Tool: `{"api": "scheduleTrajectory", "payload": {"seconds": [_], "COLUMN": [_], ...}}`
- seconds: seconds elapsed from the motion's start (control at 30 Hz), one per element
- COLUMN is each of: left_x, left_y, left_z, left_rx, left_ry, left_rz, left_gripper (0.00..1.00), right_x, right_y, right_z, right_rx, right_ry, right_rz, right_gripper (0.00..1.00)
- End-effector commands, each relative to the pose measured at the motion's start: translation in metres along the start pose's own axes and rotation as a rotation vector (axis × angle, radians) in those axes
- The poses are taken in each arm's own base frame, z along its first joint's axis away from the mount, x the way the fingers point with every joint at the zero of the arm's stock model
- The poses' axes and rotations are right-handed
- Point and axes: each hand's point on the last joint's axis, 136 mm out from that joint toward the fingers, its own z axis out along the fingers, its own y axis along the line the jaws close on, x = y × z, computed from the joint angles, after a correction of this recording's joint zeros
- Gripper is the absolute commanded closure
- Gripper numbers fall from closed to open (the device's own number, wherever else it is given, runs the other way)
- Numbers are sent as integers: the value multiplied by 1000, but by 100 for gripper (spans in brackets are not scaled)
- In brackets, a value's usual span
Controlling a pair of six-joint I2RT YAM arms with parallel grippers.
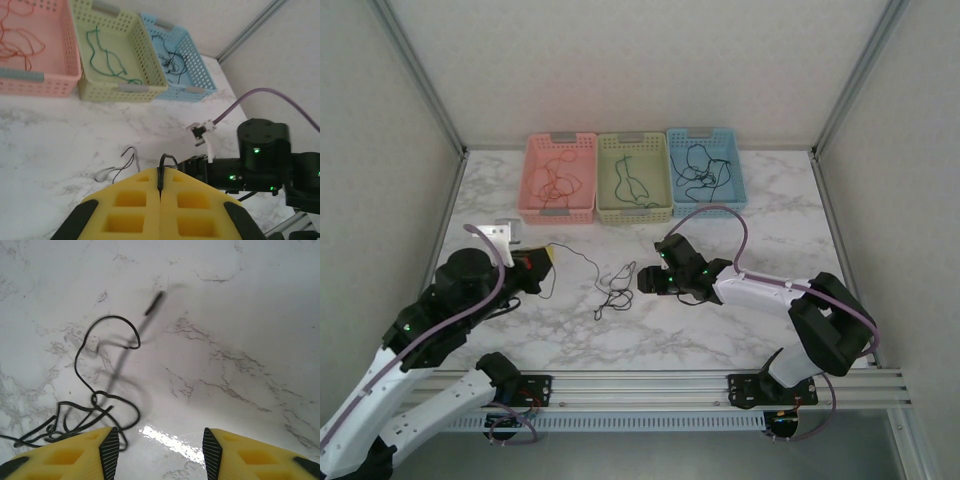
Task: Untangle the cables
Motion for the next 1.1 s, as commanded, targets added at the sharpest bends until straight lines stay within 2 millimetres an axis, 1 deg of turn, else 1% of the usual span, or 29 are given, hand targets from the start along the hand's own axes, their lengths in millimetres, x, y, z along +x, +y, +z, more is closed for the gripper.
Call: {"api": "scheduleTrajectory", "payload": {"seconds": [0.0,0.17,0.27,0.53,0.6,0.67,0.83,0.93,1.0,1.07], "left_x": [14,20,25,31,33,33,35,36,35,33], "left_y": [4,8,9,13,14,15,17,18,20,22], "left_z": [2,7,11,15,16,15,15,15,15,14], "left_rx": [-19,-29,-32,-47,-49,-54,-63,-67,-74,-91], "left_ry": [78,91,107,126,131,133,137,138,135,128], "left_rz": [57,53,49,44,47,49,53,54,55,55], "left_gripper": [100,100,100,100,100,100,100,100,100,100], "right_x": [-12,-9,-13,-24,-23,-20,-13,-10,-10,-15], "right_y": [22,33,36,48,53,54,55,54,52,46], "right_z": [-5,-2,4,38,47,57,73,77,76,70], "right_rx": [-70,-123,-111,-111,-135,-140,-168,-165,-155,-94], "right_ry": [-29,-7,9,56,85,110,152,165,157,121], "right_rz": [-51,-59,-58,-29,-19,-5,28,33,31,7], "right_gripper": [50,48,48,49,51,53,57,64,73,86]}}
